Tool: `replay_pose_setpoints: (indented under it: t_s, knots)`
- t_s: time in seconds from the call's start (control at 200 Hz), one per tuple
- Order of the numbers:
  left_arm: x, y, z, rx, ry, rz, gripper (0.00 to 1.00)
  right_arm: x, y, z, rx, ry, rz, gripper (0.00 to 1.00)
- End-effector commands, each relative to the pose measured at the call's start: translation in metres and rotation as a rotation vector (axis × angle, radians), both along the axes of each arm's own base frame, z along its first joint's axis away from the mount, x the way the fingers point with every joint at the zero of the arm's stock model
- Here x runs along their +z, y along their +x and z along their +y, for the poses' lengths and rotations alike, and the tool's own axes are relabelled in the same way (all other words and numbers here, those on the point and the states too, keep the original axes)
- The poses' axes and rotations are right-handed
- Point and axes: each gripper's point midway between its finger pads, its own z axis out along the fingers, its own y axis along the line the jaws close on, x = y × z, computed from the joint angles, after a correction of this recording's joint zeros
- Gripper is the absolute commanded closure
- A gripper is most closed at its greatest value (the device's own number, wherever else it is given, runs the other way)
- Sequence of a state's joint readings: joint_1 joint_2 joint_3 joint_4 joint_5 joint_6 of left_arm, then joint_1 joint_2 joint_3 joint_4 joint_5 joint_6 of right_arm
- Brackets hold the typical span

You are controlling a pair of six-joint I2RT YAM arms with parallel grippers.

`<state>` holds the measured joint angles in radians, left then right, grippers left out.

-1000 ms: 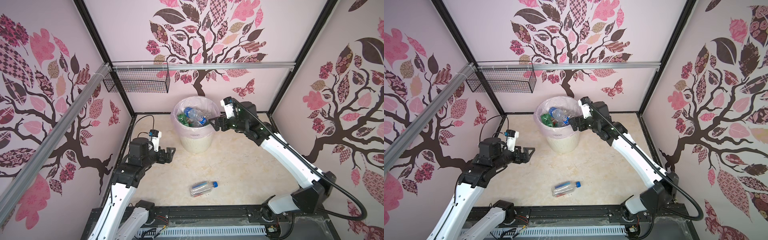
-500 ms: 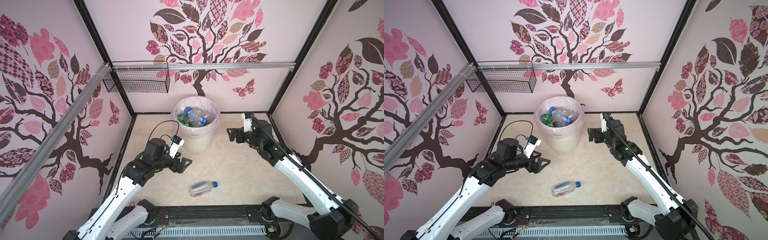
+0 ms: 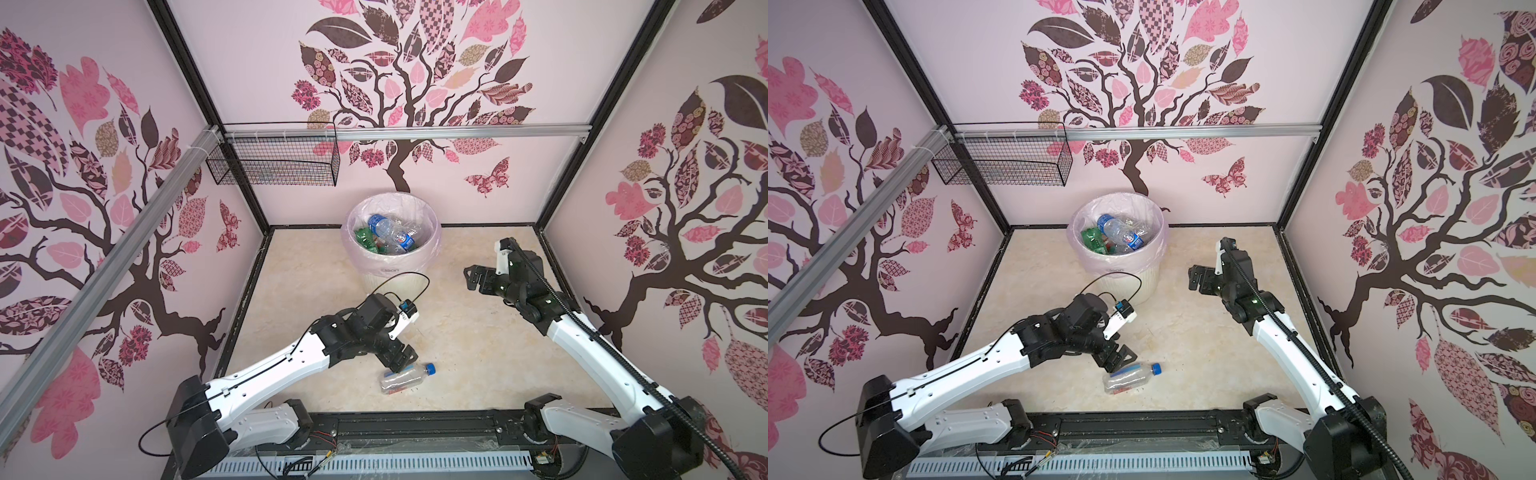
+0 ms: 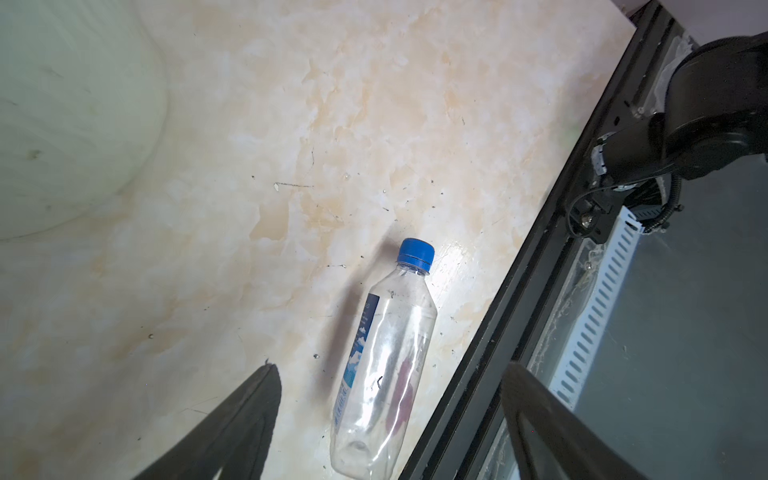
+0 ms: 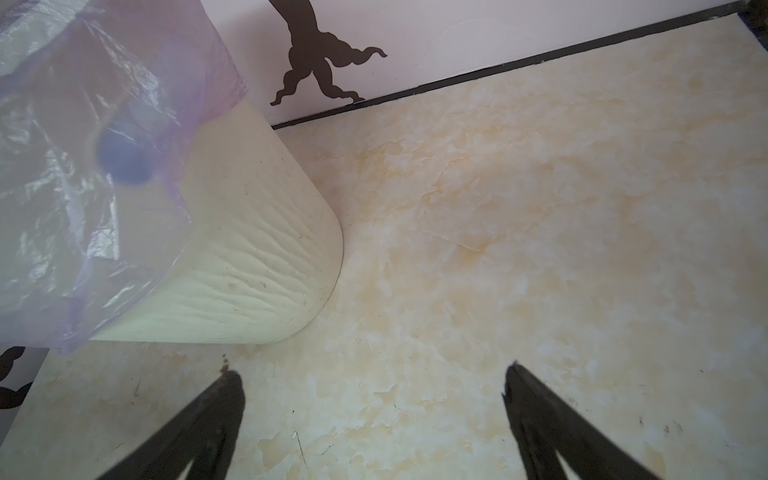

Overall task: Throw the plastic bottles in the bin
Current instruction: 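Reach the left gripper to the last blue-capped clear bottle nearer the robot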

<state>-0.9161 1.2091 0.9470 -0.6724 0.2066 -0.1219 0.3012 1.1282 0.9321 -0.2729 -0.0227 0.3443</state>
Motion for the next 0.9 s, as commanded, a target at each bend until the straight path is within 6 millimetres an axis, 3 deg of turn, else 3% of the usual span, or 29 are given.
replay_pose_setpoints:
  t_s: [0.0, 0.365, 0.61, 0.895]
  knots:
    - [-0.026, 0.0, 0.001, 0.029, 0.037, 0.028, 0.12, 0.014, -0.004, -0.002, -0.007, 0.014, -0.046, 0.0]
    - [-0.08, -0.034, -0.021, -0.026, 0.13, 0.089, 0.12, 0.006, -0.005, -0.006, -0.02, 0.002, -0.036, 0.0]
    - [-0.114, -0.029, -0.02, 0.0, 0.227, 0.075, 0.14, 0.007, -0.005, -0.008, -0.025, -0.007, -0.037, 0.0]
    - [-0.134, -0.028, -0.012, 0.015, 0.289, 0.071, 0.2, 0.006, -0.006, -0.009, -0.03, -0.011, -0.037, 0.0]
